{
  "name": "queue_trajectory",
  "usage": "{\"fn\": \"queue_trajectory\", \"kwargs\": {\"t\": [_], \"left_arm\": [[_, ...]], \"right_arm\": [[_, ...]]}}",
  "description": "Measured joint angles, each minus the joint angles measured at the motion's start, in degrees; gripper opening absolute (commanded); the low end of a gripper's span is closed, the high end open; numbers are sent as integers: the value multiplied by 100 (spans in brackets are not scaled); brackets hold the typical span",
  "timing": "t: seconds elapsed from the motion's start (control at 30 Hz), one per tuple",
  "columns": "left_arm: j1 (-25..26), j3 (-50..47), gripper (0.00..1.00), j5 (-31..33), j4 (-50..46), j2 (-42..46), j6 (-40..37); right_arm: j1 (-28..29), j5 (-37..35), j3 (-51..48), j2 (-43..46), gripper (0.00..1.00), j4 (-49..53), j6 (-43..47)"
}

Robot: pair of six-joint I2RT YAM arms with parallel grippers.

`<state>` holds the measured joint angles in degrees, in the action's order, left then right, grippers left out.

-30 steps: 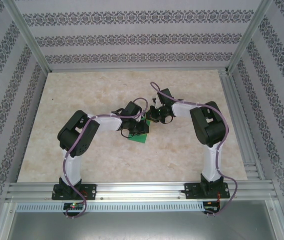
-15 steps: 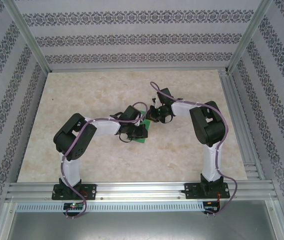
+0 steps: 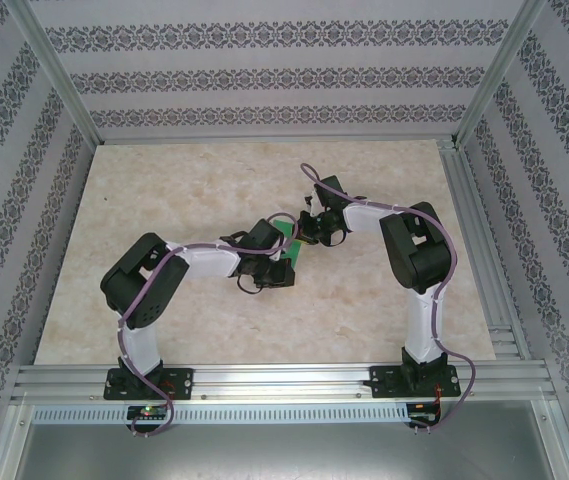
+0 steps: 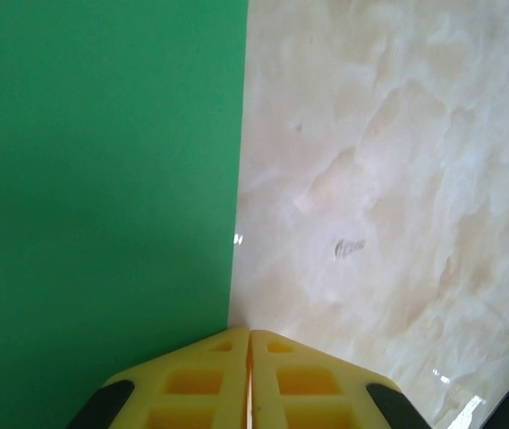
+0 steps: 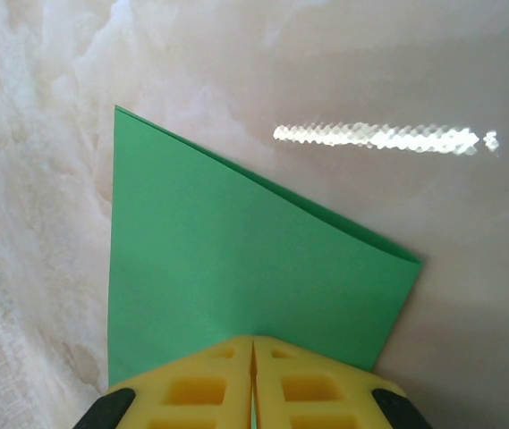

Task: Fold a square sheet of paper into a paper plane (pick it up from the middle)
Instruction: First fold in half a square sheet of paper at the center of the table.

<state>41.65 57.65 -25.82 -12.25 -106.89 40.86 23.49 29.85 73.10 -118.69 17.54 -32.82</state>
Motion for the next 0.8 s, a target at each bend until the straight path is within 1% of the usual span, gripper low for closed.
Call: {"fn": "queue_trajectory", "kwargs": {"t": [0.13,0.23,0.27,0.33,0.43,0.57,0.67,0.8], "left_arm": [[46,0,15,-2,-422,162,-107],[-4,2,22,4,-612,391,-157],[-50,4,27,20,-638,507,-160],[-201,4,32,74,-673,726,-162],[-562,4,46,223,-682,1027,-136],[-1021,-22,55,452,-682,1161,20],[-1213,-129,60,564,-699,1152,122],[-1241,-162,62,579,-723,1025,170]], "right_arm": [[4,-74,96,0,10,155,46],[2,-188,203,2,12,317,116],[0,-203,232,13,14,352,129],[0,-240,254,81,18,402,146],[4,-286,254,330,25,468,149],[15,-490,249,748,32,479,144],[44,-651,247,874,33,476,146],[101,-756,254,769,31,525,146]]}}
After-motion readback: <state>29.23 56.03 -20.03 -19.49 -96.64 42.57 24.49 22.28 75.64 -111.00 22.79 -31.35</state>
